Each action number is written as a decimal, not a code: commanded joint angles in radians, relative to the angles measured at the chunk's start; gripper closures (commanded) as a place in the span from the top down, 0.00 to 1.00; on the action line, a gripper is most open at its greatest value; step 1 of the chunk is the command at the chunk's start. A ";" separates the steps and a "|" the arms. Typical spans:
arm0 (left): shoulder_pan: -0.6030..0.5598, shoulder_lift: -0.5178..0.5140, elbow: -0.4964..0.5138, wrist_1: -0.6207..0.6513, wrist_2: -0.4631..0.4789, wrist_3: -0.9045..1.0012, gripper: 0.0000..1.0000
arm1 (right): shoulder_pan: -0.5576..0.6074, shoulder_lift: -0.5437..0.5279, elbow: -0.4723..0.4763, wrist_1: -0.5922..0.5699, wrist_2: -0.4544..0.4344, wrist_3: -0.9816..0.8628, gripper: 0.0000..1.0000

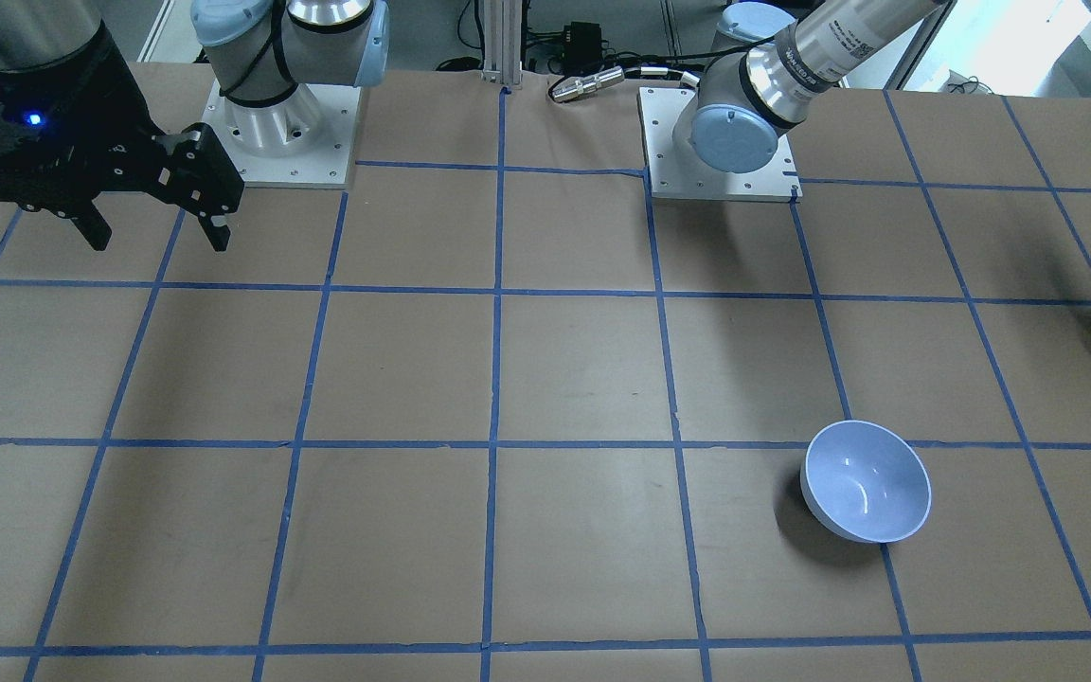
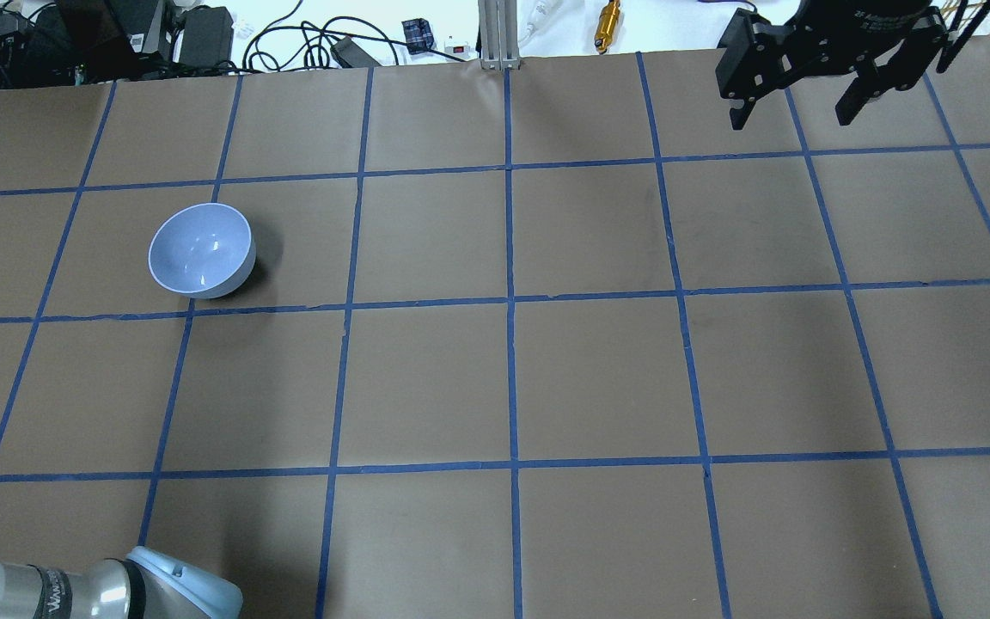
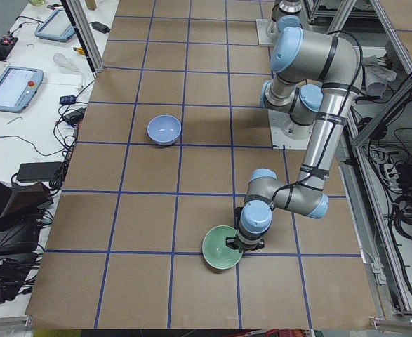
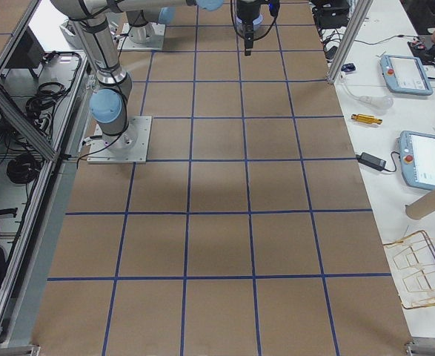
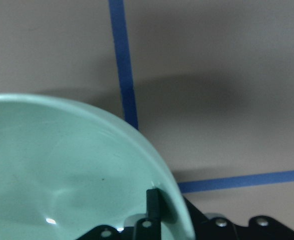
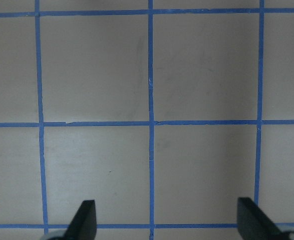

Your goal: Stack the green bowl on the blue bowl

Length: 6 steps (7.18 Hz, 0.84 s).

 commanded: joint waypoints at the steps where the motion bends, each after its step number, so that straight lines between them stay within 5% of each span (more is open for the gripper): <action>1: -0.091 0.108 0.075 -0.182 -0.014 -0.104 0.00 | 0.000 0.000 0.000 0.000 0.001 0.000 1.00; 3: -0.181 0.178 0.126 -0.306 -0.023 -0.177 0.00 | 0.000 -0.001 0.000 0.000 0.001 0.000 1.00; 6: -0.455 0.283 0.127 -0.314 -0.080 -0.345 0.00 | 0.000 -0.001 0.000 0.000 0.001 0.000 1.00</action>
